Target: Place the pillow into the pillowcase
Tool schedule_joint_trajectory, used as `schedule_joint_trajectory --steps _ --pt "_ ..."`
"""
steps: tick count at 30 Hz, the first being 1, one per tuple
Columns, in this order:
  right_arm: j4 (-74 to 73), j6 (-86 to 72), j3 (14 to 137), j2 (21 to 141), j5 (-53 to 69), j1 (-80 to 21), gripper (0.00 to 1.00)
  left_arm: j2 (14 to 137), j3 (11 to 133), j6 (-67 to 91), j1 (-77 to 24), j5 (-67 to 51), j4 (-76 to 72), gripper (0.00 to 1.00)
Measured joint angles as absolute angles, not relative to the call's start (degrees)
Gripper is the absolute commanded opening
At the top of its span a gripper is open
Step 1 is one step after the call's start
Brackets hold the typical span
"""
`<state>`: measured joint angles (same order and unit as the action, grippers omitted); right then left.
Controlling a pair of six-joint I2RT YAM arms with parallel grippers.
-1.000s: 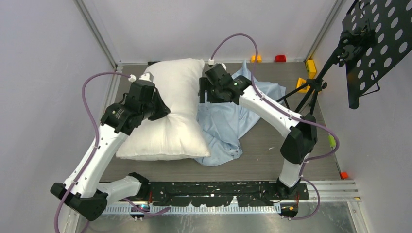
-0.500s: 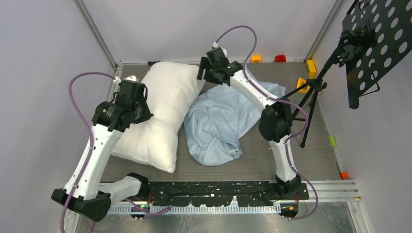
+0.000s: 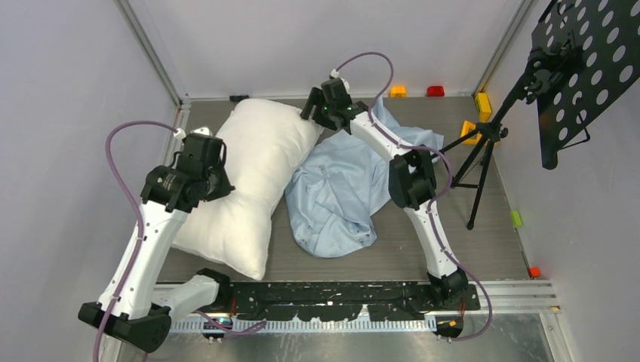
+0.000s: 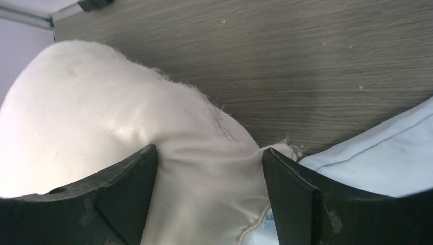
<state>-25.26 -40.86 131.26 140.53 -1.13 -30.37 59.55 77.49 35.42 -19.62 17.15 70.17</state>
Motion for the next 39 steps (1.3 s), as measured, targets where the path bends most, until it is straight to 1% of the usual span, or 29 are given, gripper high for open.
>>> schedule_joint_trajectory --steps 1,2,4,5,6,8,13,14,15,16,17,19,20,21,22,24,25,26,27,28,29,30,32,33,39 --pt "-24.0 -40.6 129.8 140.4 -0.1 -30.4 0.66 59.5 77.4 35.4 -19.3 17.1 70.2 0.0" --pt "-22.7 -40.6 128.2 140.0 0.6 -30.5 0.52 59.5 77.2 35.4 -18.8 16.9 70.2 0.0" --pt "-20.7 -40.4 124.4 138.8 2.0 -30.5 0.17 59.7 77.0 35.4 -17.5 16.8 70.0 0.0" --pt "-20.5 -40.5 122.4 137.9 2.6 -30.6 0.04 60.0 77.0 35.3 -16.6 16.6 69.9 0.0" --pt "-20.4 -40.5 120.8 137.0 3.2 -30.6 0.01 60.4 77.0 35.2 -15.8 16.5 69.7 0.0" --pt "-21.3 -40.6 119.1 135.0 3.9 -30.7 0.0 62.6 78.0 34.6 -13.2 16.5 69.7 0.0" --pt "-22.9 -40.2 114.3 125.8 3.7 -31.3 0.01 72.1 85.6 32.9 -6.0 17.6 69.0 0.0" --pt "-23.2 -39.7 113.0 123.6 3.4 -31.5 0.01 73.6 86.9 32.7 -5.0 18.0 68.5 0.01" --pt "-23.7 -39.2 111.5 120.9 3.0 -31.9 0.0 74.7 87.7 32.5 -4.3 18.2 67.7 0.09" --pt "-24.4 -38.7 110.2 118.6 2.6 -32.4 0.0 75.2 87.9 32.4 -4.0 18.3 66.9 0.21" --pt "-24.6 -38.4 109.1 116.8 2.2 -32.9 0.0 75.4 87.9 32.4 -3.9 18.3 66.4 0.38" --pt "-25.1 -37.5 106.8 113.3 1.6 -34.2 0.0 75.2 87.9 31.9 -3.8 18.0 66.2 0.78" --pt "-25.5 -37.3 106.2 112.2 1.6 -34.9 0.0 74.8 87.9 32.1 -3.8 17.4 65.8 0.88" --pt "-25.7 -37.1 106.0 111.5 1.7 -35.7 0.0 74.3 87.9 31.7 -3.8 16.6 65.1 0.92" --pt "-25.7 -37.0 105.8 111.3 1.9 -36.6 0.0 73.5 87.9 32.1 -4.0 15.0 63.7 0.95" --pt "-25.2 -36.5 105.0 111.1 2.7 -38.9 0.0 71.7 87.9 32.0 -4.6 12.8 62.1 0.99" --pt "-25.0 -36.2 104.0 110.9 2.9 -40.2 0.05 70.8 88.0 31.9 -5.3 12.0 61.6 1.0" --pt "-25.0 -35.9 102.8 110.7 3.0 -41.5 0.17 70.2 88.1 31.7 -5.9 11.4 61.3 1.0" --pt "-25.2 -35.8 101.5 110.4 3.3 -42.6 0.33 69.8 88.8 31.2 -7.5 10.9 61.2 1.0" --pt "-25.4 -35.6 100.1 110.1 3.6 -43.4 0.47 70.0 89.7 30.8 -9.3 10.4 61.0 1.0" --pt "-25.9 -35.5 98.9 109.7 3.6 -43.9 0.57 70.5 90.7 30.5 -11.1 10.0 60.9 1.0" --pt "-26.8 -34.6 97.3 109.1 3.6 -44.4 0.63 71.5 92.1 29.9 -13.5 9.8 60.8 1.0" --pt "-29.2 -33.8 94.9 107.2 2.7 -44.9 0.68 74.8 94.7 28.9 -18.3 9.5 59.7 1.0" --pt "-30.3 -33.3 93.8 106.0 1.7 -44.9 0.69 76.7 95.5 28.3 -20.1 9.6 58.9 1.0" --pt "-35.3 -32.2 88.2 93.9 -7.7 -44.2 0.73 89.3 96.2 26.4 -26.9 10.5 54.8 1.0"
